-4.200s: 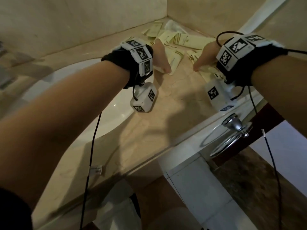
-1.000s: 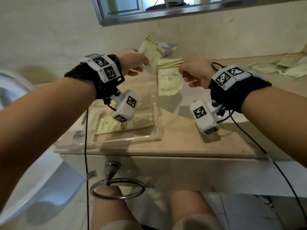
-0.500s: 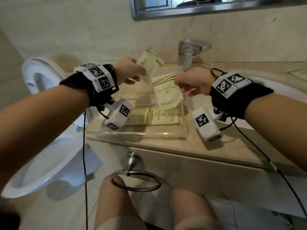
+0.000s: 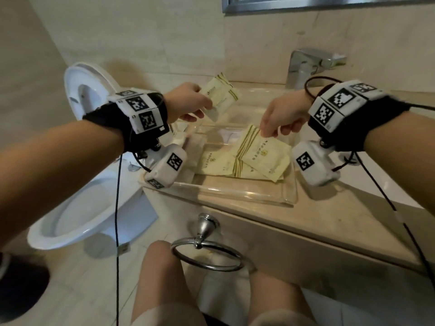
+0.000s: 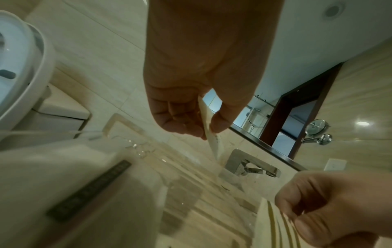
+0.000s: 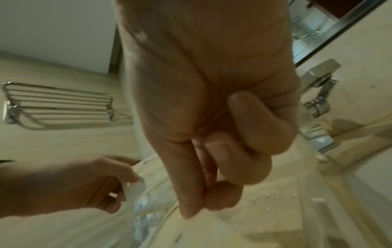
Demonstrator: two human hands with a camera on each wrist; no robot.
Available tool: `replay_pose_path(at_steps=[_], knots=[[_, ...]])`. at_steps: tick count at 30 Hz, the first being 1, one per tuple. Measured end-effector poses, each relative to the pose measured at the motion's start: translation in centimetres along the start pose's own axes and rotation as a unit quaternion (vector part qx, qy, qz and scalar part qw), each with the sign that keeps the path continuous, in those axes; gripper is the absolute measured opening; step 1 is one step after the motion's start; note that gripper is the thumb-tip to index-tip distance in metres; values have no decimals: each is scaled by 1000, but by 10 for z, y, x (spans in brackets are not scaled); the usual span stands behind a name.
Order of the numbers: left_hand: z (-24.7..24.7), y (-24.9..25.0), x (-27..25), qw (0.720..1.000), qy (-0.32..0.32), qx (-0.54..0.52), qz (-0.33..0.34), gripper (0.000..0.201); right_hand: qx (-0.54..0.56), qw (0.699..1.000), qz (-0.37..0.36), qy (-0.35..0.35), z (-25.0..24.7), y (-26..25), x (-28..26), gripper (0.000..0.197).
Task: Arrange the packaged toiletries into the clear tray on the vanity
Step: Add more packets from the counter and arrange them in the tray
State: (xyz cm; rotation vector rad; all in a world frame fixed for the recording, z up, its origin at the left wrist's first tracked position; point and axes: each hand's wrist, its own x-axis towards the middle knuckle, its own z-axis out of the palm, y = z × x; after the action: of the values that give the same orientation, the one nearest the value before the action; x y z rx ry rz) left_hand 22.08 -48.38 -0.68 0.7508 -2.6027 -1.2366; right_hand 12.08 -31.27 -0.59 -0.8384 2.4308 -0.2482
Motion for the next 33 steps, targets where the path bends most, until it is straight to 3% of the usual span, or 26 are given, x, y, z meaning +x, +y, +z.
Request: replay_pose_path(at_steps=[5, 8, 11, 18, 22, 26, 33], knots=[[-2, -7, 1, 1000, -10, -14, 1, 16, -126, 990, -46, 28, 5, -14, 3, 8], [-5, -9, 1, 1000, -9, -25, 1, 16, -186, 979, -77, 33, 11, -24, 9, 20], [-9, -9, 1, 1000, -2, -30, 4, 17, -221, 970, -103, 22, 15, -32, 14, 7], [-15, -11, 2, 999, 17, -34, 0, 17, -302, 944, -134, 22, 21, -38, 13, 24], [-13, -10, 2, 999, 16, -35, 2, 18, -299, 942, -151, 21, 20, -36, 13, 24], [-12, -6, 2, 999, 15, -31, 10, 18, -240, 962, -128, 19, 17, -30, 11, 26], [-8, 0, 0, 999, 14, -33, 25, 16, -285, 952, -74, -80, 28, -17, -7, 73]])
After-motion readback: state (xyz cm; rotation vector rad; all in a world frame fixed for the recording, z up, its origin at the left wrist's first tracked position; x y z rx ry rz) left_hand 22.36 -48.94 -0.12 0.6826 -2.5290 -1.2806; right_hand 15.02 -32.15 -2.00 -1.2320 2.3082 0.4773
